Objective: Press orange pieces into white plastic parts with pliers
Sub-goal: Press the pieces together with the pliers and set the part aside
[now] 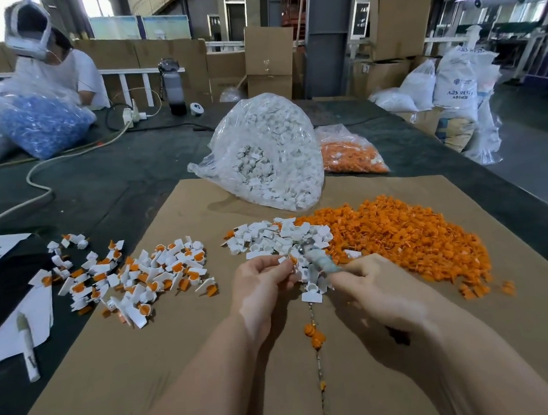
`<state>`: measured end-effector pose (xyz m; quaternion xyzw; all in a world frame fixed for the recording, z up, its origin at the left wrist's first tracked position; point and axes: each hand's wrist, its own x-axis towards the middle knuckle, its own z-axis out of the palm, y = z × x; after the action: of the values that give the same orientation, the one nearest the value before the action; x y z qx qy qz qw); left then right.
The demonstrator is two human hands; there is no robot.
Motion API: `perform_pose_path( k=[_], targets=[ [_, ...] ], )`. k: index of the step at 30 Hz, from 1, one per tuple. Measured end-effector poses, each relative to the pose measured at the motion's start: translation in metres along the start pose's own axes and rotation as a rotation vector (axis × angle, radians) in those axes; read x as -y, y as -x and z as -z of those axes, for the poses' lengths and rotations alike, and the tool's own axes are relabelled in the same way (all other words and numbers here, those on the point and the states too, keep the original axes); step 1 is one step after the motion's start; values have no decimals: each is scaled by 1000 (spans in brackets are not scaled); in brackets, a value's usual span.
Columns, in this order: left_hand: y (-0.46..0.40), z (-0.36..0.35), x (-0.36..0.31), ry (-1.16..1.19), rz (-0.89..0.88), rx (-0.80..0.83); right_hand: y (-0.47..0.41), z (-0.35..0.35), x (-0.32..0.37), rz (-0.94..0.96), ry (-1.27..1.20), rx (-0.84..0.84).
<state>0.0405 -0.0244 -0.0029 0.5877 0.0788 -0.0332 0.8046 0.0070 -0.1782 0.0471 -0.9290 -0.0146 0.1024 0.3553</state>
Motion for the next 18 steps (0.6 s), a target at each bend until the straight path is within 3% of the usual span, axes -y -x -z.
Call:
perform_pose_path(
  k=[13, 18],
  targets=[
    [0, -1, -4, 25, 74, -39, 0, 3, 10, -28, -84, 247],
    [3, 0, -6, 25, 82, -29, -1, -4, 11, -18, -32, 165]
  ],
)
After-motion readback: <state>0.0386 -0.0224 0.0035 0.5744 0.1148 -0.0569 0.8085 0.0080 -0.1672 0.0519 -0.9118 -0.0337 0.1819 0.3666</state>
